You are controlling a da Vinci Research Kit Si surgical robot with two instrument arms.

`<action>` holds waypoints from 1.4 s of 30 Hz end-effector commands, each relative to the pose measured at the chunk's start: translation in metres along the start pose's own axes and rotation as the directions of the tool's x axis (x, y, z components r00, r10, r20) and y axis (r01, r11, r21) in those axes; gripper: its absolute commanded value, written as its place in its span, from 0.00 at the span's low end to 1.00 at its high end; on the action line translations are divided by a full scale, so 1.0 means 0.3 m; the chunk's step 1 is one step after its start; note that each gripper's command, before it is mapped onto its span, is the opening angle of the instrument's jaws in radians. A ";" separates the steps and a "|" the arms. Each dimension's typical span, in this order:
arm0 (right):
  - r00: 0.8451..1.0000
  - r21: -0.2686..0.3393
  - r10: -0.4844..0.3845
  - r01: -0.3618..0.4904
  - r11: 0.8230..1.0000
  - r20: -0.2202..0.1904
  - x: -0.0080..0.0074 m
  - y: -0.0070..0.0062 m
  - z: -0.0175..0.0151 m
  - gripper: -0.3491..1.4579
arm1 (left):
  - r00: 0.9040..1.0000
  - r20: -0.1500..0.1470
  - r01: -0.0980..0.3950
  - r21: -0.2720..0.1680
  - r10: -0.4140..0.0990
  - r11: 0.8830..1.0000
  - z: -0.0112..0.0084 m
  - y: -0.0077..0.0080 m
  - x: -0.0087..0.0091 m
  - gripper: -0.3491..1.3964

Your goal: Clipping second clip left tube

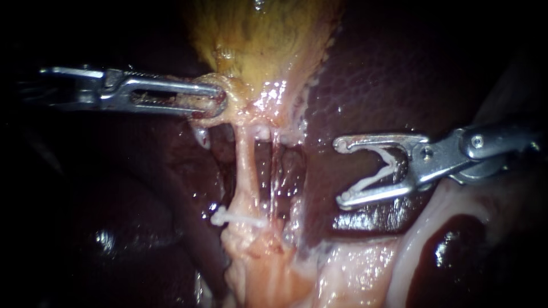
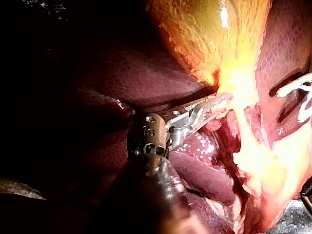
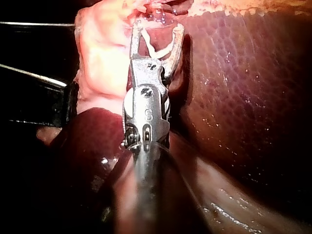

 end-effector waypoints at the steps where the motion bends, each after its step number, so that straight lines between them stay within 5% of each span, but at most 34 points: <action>1: 1.000 -0.001 0.001 -0.001 1.000 0.000 0.0000 0.0001 0.000 0.47 | 1.000 0.005 0.002 -0.009 -0.002 1.000 -0.0024 0.0008 0.0012 0.00; 9: 1.000 0.032 0.012 -0.012 0.999 -0.006 0.0032 -0.0021 0.005 0.47 | 0.999 -0.025 0.023 0.002 -0.023 1.000 -0.0252 0.0090 0.0095 0.00; 19: 0.986 0.107 0.163 -0.157 0.982 -0.045 0.0115 -0.0116 0.031 0.47 | 0.999 -0.030 0.024 0.004 -0.024 1.000 -0.0261 0.0118 0.0089 0.00; 25: 0.979 0.102 0.199 -0.193 0.976 -0.044 0.0107 -0.0069 0.042 0.47 | 0.999 -0.030 0.025 0.005 -0.025 1.000 -0.0262 0.0125 0.0087 0.00; 34: 0.977 0.085 0.211 -0.207 0.975 -0.041 0.0009 0.0033 0.049 0.47 | 0.999 -0.033 0.025 0.010 -0.025 1.000 -0.0259 0.0136 0.0087 0.00; 42: 0.975 0.124 0.214 -0.205 0.971 -0.059 0.0056 0.0050 0.059 0.47 | 0.999 -0.032 0.025 0.008 -0.025 1.000 -0.0252 0.0138 0.0086 0.00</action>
